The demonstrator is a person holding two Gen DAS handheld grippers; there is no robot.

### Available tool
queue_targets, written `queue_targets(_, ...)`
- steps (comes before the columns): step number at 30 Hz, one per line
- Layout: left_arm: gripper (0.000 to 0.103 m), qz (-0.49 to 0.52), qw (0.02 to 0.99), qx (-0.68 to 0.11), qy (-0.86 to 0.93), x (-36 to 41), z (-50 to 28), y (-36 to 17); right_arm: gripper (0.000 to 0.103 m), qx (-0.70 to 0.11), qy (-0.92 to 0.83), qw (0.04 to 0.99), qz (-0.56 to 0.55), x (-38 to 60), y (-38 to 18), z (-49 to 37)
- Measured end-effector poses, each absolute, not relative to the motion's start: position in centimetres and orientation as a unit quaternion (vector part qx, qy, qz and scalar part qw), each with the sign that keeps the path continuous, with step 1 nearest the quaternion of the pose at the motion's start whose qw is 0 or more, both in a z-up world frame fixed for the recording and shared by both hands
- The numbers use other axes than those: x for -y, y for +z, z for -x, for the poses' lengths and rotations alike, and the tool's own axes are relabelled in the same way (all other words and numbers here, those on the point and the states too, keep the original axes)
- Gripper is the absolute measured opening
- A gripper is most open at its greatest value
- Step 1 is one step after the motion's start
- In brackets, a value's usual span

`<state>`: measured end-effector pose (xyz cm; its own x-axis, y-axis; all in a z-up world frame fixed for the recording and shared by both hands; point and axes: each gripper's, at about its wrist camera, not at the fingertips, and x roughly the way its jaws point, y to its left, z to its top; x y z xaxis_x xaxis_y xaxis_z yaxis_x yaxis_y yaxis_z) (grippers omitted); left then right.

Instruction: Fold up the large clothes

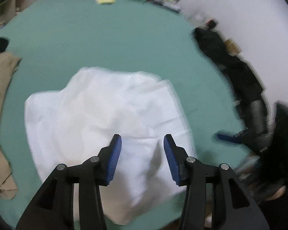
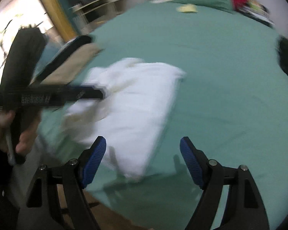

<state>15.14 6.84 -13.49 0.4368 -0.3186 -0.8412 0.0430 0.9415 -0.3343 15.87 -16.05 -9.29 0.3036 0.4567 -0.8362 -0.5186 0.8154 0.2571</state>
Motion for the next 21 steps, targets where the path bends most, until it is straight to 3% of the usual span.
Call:
queue_targets(8, 0.048, 0.112, 0.859, -0.487, 0.114, -16.0, -11.5, -14.4, 0.079, -0.525, 0.281, 0.802, -0.037, 17.1, -12.0, -17.4)
queue_targets(15, 0.048, 0.164, 0.884, -0.436, 0.031, -15.9, -11.1, -12.0, 0.079, -0.538, 0.328, 0.772, -0.088, 14.3, -14.1, -18.0)
queue_targets(18, 0.048, 0.171, 0.865, -0.471, -0.024, -14.3, -12.5, -13.5, 0.079, -0.552, 0.339, 0.753, -0.115, 13.9, -15.1, -18.1)
queue_targets(21, 0.048, 0.115, 0.834, -0.539, -0.007, -12.8, -13.3, -17.3, 0.079, -0.562, 0.353, 0.732, -0.152, 14.6, -16.0, -18.0)
